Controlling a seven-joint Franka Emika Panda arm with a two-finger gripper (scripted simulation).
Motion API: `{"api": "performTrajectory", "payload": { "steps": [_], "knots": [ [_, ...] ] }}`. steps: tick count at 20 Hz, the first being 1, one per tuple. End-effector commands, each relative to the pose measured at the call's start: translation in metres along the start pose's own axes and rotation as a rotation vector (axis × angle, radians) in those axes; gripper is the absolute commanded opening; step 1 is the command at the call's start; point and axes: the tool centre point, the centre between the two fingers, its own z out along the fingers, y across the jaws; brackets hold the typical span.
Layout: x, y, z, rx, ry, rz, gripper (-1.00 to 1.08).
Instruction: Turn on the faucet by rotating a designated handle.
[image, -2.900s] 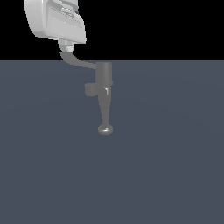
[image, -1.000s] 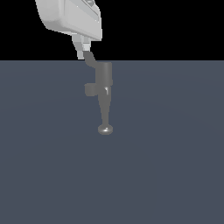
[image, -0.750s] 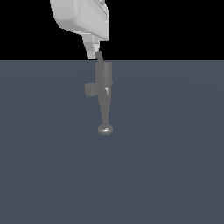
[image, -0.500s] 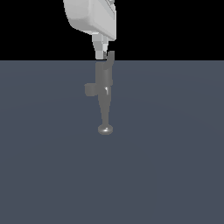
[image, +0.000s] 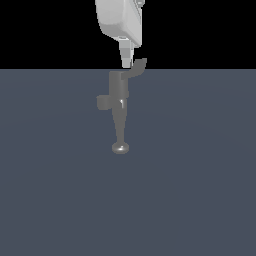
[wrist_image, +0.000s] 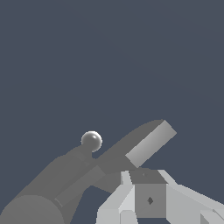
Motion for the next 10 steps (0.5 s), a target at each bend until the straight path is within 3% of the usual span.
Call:
{"api": "performTrajectory", "payload": {
  "steps": [1, 10],
  "knots": [
    [0.016, -0.01, 0.001, 0.002, 0.0, 0.019, -1.0],
    [0.042, -0.032, 0.001, 0.001, 0.0, 0.028, -1.0]
  ]
}}
